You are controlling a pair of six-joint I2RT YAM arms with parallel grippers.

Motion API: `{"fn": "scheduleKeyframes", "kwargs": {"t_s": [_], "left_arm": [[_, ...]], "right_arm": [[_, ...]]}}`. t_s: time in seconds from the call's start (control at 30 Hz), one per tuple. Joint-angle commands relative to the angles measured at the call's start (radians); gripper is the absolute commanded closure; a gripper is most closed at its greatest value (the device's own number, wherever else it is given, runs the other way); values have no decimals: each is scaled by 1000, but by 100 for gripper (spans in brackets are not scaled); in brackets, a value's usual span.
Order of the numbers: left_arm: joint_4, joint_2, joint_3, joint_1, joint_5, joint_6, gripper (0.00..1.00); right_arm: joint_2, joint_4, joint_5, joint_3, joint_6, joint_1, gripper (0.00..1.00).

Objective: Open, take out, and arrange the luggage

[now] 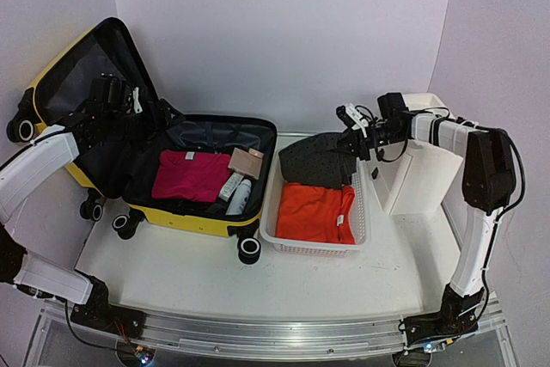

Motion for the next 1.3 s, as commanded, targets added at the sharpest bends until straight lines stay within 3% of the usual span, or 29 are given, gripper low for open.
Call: {"fn": "scheduleKeyframes", "kwargs": {"t_s": [0.0,0.37,0.47,0.63,0.67,0.7,0.73,0.87,1.03,1.13,1.27], "left_arm": [[51,8,26,-1,35,-10,14],[58,1,11,-2,35,-13,14],[63,7,7,-1,35,-13,14],[74,25,6,-1,40,-9,14],[77,29,2,-1,39,-10,14],[80,33,-3,-2,38,-8,14],[81,38,-7,-1,38,-7,13],[86,63,-11,-1,54,1,13],[88,94,3,-1,59,1,13],[88,109,8,-2,57,7,13],[53,154,31,-1,85,51,12]], "right_arm": [[-78,11,7,-49,-76,16,100],[-181,-97,99,-175,-175,61,100],[-207,-148,173,-197,-188,102,95],[-301,-235,343,-286,-109,203,63],[-335,-218,335,-328,-63,204,51],[-375,-204,335,-373,-17,206,12],[-414,-196,357,-410,29,206,3],[-606,-222,501,-493,236,216,2],[-764,-282,473,-529,436,228,2],[-773,-151,503,-544,665,270,2],[-706,42,664,-545,974,306,2]]}}
